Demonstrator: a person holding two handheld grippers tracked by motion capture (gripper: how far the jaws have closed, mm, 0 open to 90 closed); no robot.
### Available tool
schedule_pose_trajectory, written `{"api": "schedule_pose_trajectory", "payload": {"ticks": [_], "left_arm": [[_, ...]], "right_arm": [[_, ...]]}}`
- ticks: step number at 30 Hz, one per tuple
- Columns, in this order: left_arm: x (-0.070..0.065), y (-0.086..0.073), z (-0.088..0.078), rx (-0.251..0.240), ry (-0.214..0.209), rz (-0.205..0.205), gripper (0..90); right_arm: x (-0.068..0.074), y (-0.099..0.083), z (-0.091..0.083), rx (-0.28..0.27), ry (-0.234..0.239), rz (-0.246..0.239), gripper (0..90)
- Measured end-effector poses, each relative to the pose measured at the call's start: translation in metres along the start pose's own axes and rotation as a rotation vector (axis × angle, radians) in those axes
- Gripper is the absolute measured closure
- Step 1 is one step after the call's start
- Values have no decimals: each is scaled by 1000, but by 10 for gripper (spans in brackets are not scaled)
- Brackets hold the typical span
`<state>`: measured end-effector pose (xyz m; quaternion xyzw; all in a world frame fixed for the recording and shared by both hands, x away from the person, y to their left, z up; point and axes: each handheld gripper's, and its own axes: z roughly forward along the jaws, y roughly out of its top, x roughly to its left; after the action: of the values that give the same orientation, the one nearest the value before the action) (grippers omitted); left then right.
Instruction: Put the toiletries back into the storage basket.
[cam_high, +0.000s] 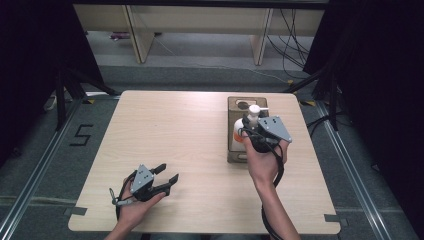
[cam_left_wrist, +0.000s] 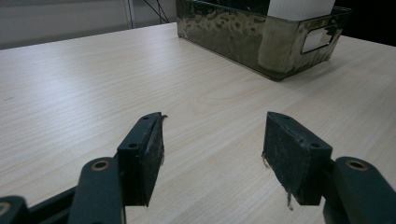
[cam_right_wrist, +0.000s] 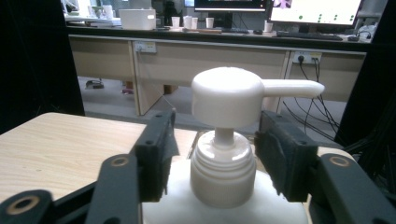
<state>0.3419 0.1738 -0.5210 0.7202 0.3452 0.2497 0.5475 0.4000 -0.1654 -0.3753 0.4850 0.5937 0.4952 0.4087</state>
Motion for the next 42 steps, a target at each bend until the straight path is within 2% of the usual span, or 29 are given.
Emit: {"api": "schedule_pose_trajectory", "payload": {"ticks": [5,6,9,11,12,14,20,21,24,27,30,35,37,38,42], "left_arm": [[0,0,0,0,0,0,375],[0,0,0,-1,0,2,376],[-1,0,1,-10,-7,-7,376],[-1,0,1,-7,-5,-5,376],[-1,0,1,-7,-5,-5,376],[-1,0,0,2,3,2,376],[-1,0,1,-7,-5,-8,376],[-1,-1,1,-8,-5,-9,376],[-1,0,1,-8,-5,-8,376],[-1,0,0,1,5,0,375],[-1,0,0,2,6,0,376],[-1,0,0,1,5,3,376],[-1,0,0,0,5,3,376],[-1,0,0,0,5,4,375],[-1,0,0,0,5,3,375]], "right_arm": [[-3,0,-6,4,3,-13,420],[-4,-1,-11,2,12,13,411],[-6,-1,-15,1,19,-8,412],[-5,-4,-23,-17,48,-4,415],[-5,-4,-23,-17,48,-4,415],[-6,-7,-27,-6,64,-16,417],[-11,-16,-37,12,89,7,423],[-14,-18,-40,14,104,-8,424],[-19,-24,-43,25,97,-26,426],[-20,-28,-45,34,106,-10,427],[-24,-35,-48,43,100,-23,431],[-35,-50,-56,57,72,-39,438],[-39,-54,-57,63,69,-40,439],[-39,-57,-58,69,68,-15,438],[-46,-66,-60,89,58,-24,438]]}}
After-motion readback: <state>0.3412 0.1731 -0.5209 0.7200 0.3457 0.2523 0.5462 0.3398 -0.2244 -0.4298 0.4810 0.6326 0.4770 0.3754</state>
